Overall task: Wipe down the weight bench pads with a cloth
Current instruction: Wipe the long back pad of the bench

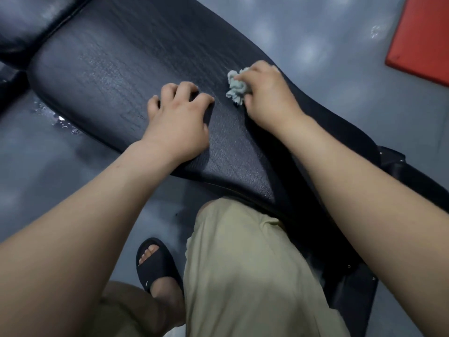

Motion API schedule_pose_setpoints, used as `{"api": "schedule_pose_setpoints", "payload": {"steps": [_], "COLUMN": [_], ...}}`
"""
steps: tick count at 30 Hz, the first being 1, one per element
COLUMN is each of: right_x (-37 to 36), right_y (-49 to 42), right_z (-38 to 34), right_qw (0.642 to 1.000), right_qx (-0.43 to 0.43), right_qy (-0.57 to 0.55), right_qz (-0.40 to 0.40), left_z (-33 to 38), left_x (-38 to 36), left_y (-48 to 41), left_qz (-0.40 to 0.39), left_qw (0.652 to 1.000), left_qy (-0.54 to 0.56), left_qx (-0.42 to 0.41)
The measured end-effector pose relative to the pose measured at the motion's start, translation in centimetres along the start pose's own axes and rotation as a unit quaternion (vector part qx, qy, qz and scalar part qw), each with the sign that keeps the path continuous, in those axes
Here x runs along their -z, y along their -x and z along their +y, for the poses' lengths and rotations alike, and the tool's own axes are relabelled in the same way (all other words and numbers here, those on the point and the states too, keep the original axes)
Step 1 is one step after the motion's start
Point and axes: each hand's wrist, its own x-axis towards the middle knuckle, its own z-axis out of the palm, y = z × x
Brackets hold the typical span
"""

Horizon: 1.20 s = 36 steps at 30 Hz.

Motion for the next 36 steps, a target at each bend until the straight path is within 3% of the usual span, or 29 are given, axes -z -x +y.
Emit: {"api": "schedule_pose_setpoints", "payload": {"steps": [2,7,11,19,27,33,36], "right_x": [0.2,1.7,1.6,0.7,1.5,2.1,2.4], "right_y": [0.1,6.7,6.5,0.1,6.7,0.0,1.7], "right_z": [-0.4,-1.2,0.3,1.9,1.7,5.1,5.4], "right_qw": [1.0,0.995,0.989,1.0,0.989,1.0,1.0], "right_qx": [-0.007,0.081,0.134,0.017,0.142,0.011,0.014], "right_qy": [0.005,-0.054,-0.026,0.007,0.005,0.023,0.019], "right_qz": [-0.009,-0.034,-0.048,-0.004,-0.037,-0.009,-0.013], "left_z": [0.4,0.4,0.3,1.7,3.3,5.9,6.8], "left_x": [-0.1,-0.6,0.0,0.3,0.8,1.2,1.3], "left_y": [-0.1,-0.5,-1.2,-2.0,-2.8,-5.7,-6.8], "left_qz": [-0.015,-0.049,-0.081,-0.083,-0.095,-0.105,-0.123], "left_qw": [1.0,0.999,0.997,0.996,0.994,0.993,0.99], "left_qy": [0.005,0.0,-0.01,-0.024,-0.046,-0.052,-0.062], "left_qx": [0.003,-0.009,-0.014,0.005,-0.015,-0.01,0.016]}}
